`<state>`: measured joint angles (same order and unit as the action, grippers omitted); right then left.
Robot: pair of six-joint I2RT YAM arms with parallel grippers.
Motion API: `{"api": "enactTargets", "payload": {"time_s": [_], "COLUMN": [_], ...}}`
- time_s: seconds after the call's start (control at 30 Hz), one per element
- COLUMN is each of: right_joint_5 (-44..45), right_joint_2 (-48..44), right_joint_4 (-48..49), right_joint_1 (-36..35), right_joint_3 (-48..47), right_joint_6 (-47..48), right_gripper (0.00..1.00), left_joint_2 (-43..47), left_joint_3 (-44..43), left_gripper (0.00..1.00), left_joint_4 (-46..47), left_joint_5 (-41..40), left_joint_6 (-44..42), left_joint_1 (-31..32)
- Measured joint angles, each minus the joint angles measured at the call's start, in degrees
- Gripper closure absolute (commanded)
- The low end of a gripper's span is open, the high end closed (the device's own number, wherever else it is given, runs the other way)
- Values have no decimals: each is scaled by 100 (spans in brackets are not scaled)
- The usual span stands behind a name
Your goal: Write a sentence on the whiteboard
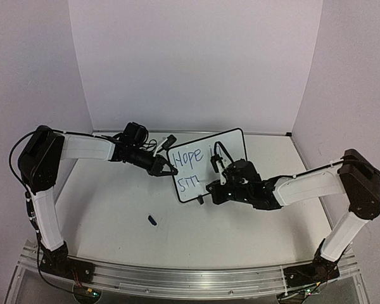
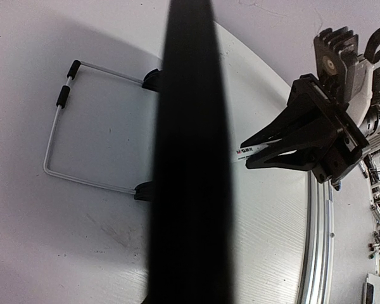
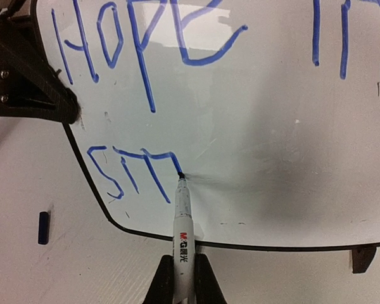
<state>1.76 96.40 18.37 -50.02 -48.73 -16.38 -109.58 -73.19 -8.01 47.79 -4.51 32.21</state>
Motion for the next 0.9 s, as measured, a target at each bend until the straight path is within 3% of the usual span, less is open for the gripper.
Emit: {"api": "enactTargets", "payload": {"time_s": [0.9], "right_joint_5": [-120], "right_joint_2": [-455], "right_joint_4": [-20], "right_joint_1": [50], "right_joint_3": [238], "right_joint_6": [-13], "right_gripper": [100], "left_joint_2": [0], "left_joint_3": [0], "left_gripper": [100], "left_joint_4": [-4], "left_joint_5": [4], "left_joint_6": [0], "left_joint_1": [0]}}
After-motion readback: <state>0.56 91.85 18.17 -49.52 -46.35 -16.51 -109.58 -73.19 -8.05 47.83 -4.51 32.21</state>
